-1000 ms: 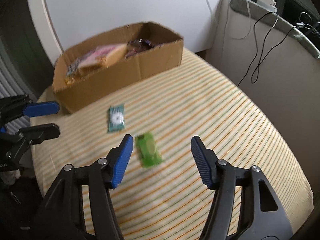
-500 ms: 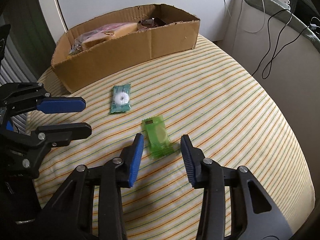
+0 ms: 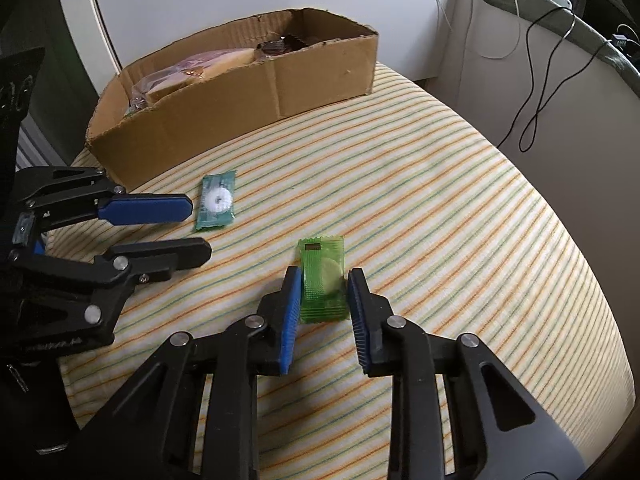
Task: Organize snacks
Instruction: 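Grasp the green candy with the right tool while the left grasps the teal mint packet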
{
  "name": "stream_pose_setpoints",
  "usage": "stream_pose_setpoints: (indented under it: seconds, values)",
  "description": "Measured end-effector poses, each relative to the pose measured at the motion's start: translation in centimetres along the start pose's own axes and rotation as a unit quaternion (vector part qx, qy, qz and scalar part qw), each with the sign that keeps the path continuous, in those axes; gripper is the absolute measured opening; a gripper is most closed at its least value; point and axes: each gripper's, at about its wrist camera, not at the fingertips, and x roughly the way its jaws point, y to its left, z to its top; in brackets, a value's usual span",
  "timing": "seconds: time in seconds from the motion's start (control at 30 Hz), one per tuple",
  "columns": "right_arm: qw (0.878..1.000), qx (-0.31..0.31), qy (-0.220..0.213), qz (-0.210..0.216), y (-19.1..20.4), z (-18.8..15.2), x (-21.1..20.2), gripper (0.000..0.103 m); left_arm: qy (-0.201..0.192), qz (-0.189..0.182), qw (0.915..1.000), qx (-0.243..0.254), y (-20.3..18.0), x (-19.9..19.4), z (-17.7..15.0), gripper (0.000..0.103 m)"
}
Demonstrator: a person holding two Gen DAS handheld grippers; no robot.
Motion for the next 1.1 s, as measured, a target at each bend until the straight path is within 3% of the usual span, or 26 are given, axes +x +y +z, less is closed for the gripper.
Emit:
stream_pose_setpoints:
  seconds: [0.33,0.4,0.53,0.7,1.03,1.1]
  values:
    - [1.0,0.011,-0.002,-0.013,-1.3,-1.2,-0.9,0.025,0.007,0.014,0.9999,-0.004,-0.1,1.5,0.6,0.03]
    - [1.0,0.012,-0.002,-0.015,-1.4,-1.3,-1.0,0.025,0.008,0.016,0.9998,-0.004,-0.1,1.6,0.7,0.034]
    - [1.0,0.014,-0.003,-0.02,-1.8,-1.7,-1.3,0.025,0.01,0.025,0.9996,-0.01,0.0,1.8,1.0,0.053]
    - [1.0,0.014,-0.005,-0.021,-2.0,-1.9,-1.4,0.025,0.014,0.031,0.9994,-0.003,0.0,2.8,2.0,0.054]
    - [1.0,0.021,-0.01,-0.018,-2.2,-2.1,-1.4,0.025,0.014,0.024,0.9994,0.022,-0.7,3.2,2.3,0.022]
    - [1.0,0.021,-0.01,-0.018,-2.2,-2.0,-1.4,0.025,0.014,0.024,0.9993,0.026,-0.9,3.2,2.2,0.021]
